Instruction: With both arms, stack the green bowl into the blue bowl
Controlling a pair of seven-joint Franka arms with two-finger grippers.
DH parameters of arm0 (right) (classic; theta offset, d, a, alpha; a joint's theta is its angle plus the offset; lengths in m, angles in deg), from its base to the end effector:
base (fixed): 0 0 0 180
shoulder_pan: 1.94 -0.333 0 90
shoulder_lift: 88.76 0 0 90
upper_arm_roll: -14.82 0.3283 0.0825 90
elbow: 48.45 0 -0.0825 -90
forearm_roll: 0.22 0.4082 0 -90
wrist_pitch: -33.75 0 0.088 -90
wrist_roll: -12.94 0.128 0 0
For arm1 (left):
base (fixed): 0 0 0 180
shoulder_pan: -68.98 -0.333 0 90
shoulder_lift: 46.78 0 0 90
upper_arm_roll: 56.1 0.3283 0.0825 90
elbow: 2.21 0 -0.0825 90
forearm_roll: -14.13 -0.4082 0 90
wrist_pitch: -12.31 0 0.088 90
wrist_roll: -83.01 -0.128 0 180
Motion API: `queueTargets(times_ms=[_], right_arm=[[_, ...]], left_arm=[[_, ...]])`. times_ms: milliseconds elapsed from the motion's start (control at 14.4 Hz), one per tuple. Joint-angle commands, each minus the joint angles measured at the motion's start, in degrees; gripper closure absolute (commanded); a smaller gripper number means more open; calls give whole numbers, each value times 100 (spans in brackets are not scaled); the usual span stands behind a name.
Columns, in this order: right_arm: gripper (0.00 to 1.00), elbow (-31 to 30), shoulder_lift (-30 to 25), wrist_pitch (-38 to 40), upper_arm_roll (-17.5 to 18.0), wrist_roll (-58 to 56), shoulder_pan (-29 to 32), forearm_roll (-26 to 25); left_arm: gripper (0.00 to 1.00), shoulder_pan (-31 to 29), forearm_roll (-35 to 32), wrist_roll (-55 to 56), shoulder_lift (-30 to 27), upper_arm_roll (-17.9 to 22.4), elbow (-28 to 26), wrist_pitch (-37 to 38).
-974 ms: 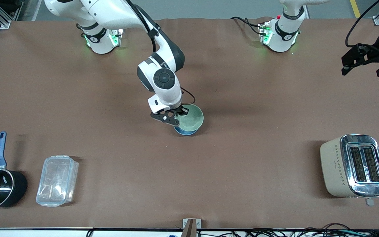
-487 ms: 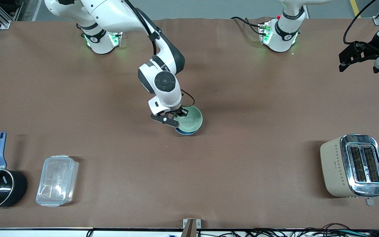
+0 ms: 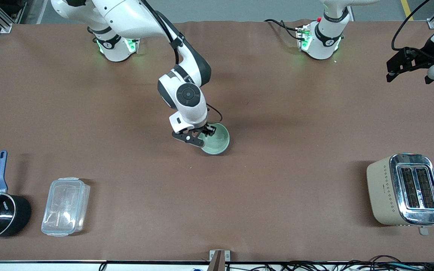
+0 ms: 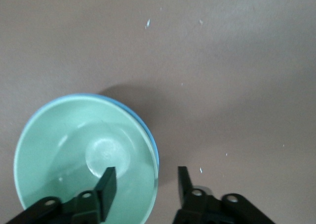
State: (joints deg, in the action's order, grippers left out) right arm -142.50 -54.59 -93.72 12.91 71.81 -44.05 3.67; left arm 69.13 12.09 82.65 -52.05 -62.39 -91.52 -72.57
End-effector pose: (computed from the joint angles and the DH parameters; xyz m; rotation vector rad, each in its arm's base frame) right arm 0.5392 0.4631 0.2416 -3.0770 0.5629 0.0542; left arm 0.5363 -0.0588 0.6651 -3.0917 0.1778 -0.0256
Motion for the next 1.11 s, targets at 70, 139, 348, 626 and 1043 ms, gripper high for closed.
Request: queueTargets(times_ms=[70, 139, 348, 626, 1043], right_arm=[[0, 18, -742, 458, -55, -471, 492, -133], [0, 18, -988, 607, -142, -778, 659, -194], [0, 18, -1665, 1336, -240, -1455, 1238, -282], [0, 36, -2500, 2549, -257, -2632, 2003, -924], [0, 614, -3179, 3779, -134, -4872, 3462, -854]], left_arm=[[0, 21, 143, 10, 8, 40, -33, -47], [0, 29, 143, 10, 8, 48, -33, -56], [0, 21, 161, -7, 8, 40, -25, -64], [0, 56, 178, 10, 26, 40, -16, -143], [0, -32, 222, 36, -9, 92, -25, -82]])
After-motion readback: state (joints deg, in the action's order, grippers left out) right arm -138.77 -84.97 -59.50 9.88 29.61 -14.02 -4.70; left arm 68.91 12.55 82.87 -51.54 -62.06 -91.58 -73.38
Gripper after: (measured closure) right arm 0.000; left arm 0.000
